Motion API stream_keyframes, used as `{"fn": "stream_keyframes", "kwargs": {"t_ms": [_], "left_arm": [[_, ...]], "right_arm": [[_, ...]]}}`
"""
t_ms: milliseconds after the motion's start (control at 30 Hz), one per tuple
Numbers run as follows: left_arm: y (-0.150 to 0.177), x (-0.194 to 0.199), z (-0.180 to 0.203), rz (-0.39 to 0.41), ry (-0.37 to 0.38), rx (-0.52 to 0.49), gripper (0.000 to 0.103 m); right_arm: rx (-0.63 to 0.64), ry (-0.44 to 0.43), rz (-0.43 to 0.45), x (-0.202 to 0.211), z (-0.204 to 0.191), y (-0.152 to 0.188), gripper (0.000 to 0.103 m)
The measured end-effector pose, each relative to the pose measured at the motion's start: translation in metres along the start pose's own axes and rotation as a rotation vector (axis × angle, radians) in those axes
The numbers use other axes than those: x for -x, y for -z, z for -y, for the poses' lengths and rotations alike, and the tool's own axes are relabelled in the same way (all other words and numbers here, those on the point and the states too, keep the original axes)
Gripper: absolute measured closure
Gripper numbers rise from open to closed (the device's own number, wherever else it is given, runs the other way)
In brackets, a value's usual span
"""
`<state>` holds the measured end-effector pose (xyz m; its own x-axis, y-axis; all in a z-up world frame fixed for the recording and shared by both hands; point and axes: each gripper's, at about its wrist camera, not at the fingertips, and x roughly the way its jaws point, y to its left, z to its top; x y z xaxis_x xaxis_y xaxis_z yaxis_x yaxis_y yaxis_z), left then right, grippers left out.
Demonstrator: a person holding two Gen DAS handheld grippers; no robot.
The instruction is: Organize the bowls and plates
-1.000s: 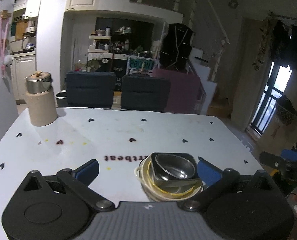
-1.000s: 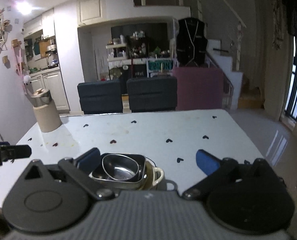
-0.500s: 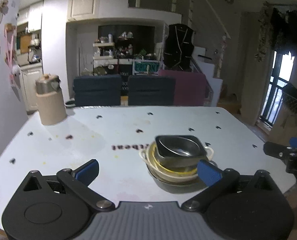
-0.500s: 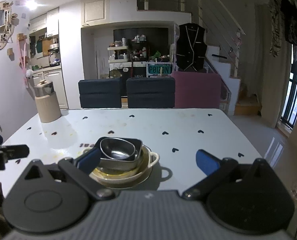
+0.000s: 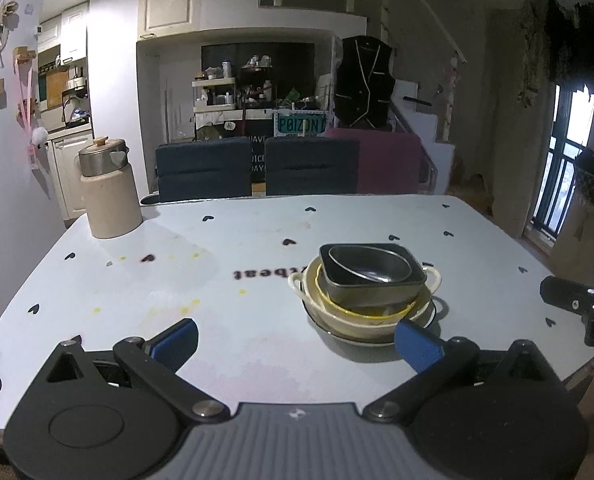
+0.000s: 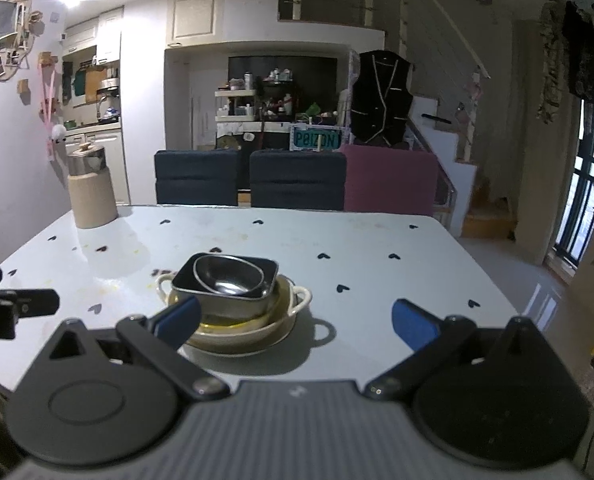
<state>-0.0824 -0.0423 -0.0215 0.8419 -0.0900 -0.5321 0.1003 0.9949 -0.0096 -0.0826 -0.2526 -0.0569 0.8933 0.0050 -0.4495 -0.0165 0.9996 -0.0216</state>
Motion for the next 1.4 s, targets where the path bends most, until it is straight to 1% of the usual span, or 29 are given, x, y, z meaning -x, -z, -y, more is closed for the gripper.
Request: {"fn": "stream_keyframes", "kwargs": {"t_ms": [167, 300, 567, 1400], "left_arm": [[0.005, -0.0012, 0.002, -0.01, -0.001, -0.012, 0.0], [0.0057, 0.0004, 0.0038, 0.006, -0.001, -0.021, 0.0], [0.0061, 0.002, 0.0045, 0.016, 0.002, -0.016, 0.0], [0.0058, 0.0039, 0.0035, 0.016, 0.02, -0.009, 0.0]], "right_arm": [[-0.001, -0.013, 0.006, 0.0045, -0.0005, 0.0018, 0.0], [-0.001, -0.021, 0.0, 0.0044, 0.0001, 0.0044, 0.0], [-0.003, -0.011, -0.019, 0.0026, 0.0024, 0.0064, 0.0], [0.0, -0.007, -0.009, 0.0027, -0.0033, 0.0085, 0.0]]}}
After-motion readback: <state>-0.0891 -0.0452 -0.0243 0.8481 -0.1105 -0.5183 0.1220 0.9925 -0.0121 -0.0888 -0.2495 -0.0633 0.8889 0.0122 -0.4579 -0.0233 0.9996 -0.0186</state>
